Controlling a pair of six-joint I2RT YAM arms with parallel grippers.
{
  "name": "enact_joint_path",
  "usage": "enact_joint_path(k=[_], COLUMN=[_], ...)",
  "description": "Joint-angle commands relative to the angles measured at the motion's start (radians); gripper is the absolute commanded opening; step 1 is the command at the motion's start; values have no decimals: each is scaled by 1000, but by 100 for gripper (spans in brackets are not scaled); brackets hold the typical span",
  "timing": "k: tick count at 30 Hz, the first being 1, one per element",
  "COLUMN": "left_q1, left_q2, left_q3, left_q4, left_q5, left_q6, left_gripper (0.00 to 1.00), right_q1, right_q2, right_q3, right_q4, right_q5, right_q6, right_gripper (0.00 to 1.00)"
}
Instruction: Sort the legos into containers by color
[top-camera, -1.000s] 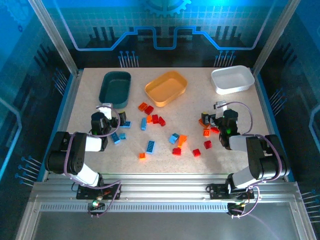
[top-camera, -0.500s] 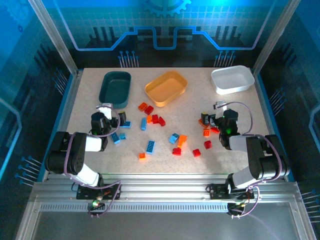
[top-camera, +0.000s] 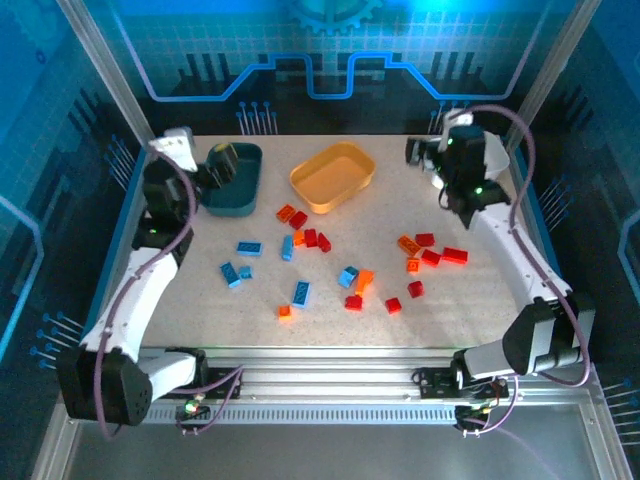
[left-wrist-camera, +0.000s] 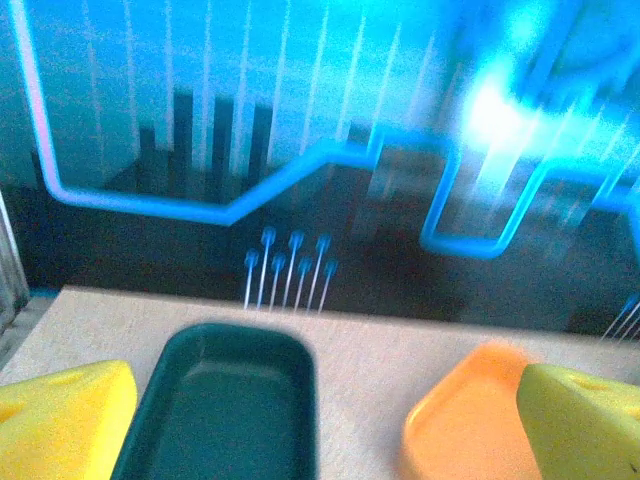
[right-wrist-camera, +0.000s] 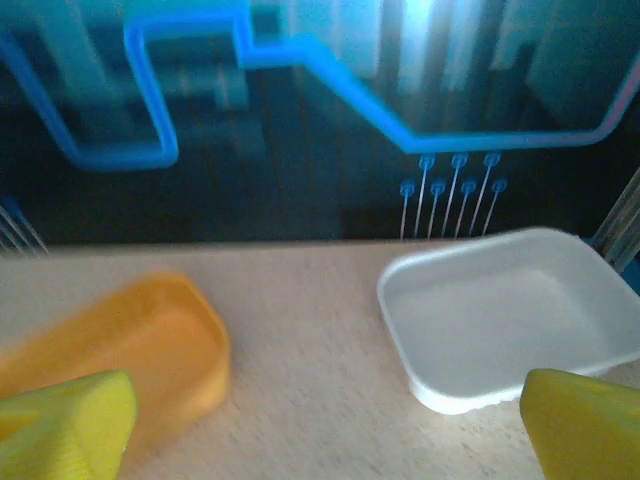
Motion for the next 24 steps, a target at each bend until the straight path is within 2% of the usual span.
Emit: enact_joint_path(k=[1,2,3,6,9,13,17,19,24], left_q1=[5,20,35,51,51,51,45,36,4], left_q2=[3,11,26,139,303,513,738,827,947], left_q3=[90,87,85,175,344,515,715,768,837], left_q4=[-294,-271,-241,-278,-444,-598,-782,-817,-835], left_q5=[-63,-24,39,135,216,242,279,275,267], left_q6=[-229,-254,-256,-260,-203,-180,-132,-113,-78], left_gripper=[99,99,99,99,99,97,85,81,82], right_q1=[-102,-128,-144,-160,-179,-235,-266,-279,-317], right_q2=[114,140,156,246,359,473,623,690,803], right_q3=[66,83,92,161,236,259,396,458,561], right_q4=[-362,-360,-353,-382,-435,-398,-427,-445,-450], right_q5=[-135,-217,-244,-202,-121,-167,-239,-254,-290], right_q6=[229,234,237,267,319,383,382,382,408], right_gripper=[97,89,86,85,82,81,78,77,76])
